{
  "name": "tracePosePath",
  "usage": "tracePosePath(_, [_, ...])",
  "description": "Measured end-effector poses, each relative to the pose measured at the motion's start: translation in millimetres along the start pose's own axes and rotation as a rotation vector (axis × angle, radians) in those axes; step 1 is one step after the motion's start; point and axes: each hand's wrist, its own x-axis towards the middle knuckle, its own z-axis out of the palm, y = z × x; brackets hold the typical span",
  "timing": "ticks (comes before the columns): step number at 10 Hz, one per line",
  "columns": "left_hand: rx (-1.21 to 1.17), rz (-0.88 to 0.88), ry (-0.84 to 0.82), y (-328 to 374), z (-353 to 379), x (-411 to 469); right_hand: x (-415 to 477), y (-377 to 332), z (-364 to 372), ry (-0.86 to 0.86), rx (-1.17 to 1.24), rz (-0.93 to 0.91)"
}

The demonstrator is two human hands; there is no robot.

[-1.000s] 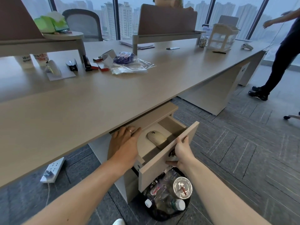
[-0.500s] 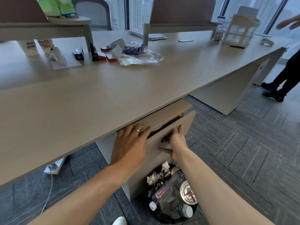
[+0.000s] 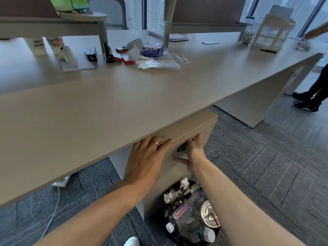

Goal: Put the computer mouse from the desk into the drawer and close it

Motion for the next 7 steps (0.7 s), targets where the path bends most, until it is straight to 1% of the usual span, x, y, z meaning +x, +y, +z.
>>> tracePosePath(2, [-0.001, 0.024, 0.035, -2.5, 2.7, 0.0, 3.5, 1.1, -0.2, -0.002, -0.009, 0.006])
tracePosePath(5, [0.060, 0.045, 0.014, 1.4, -4.7, 2.9, 9.0, -0.8, 4.1, 0.010, -0.019, 0.030])
tracePosePath(6, [0.067, 0.060, 0.024, -0.5, -3.3, 3.2, 8.8, -0.2, 0.7, -0.012, -0.020, 0.035])
tracePosePath(7, [0.068, 0.031, -0.002, 1.1, -5.9, 1.1, 5.0, -5.7, -7.7, -0.048, -0.011, 0.083])
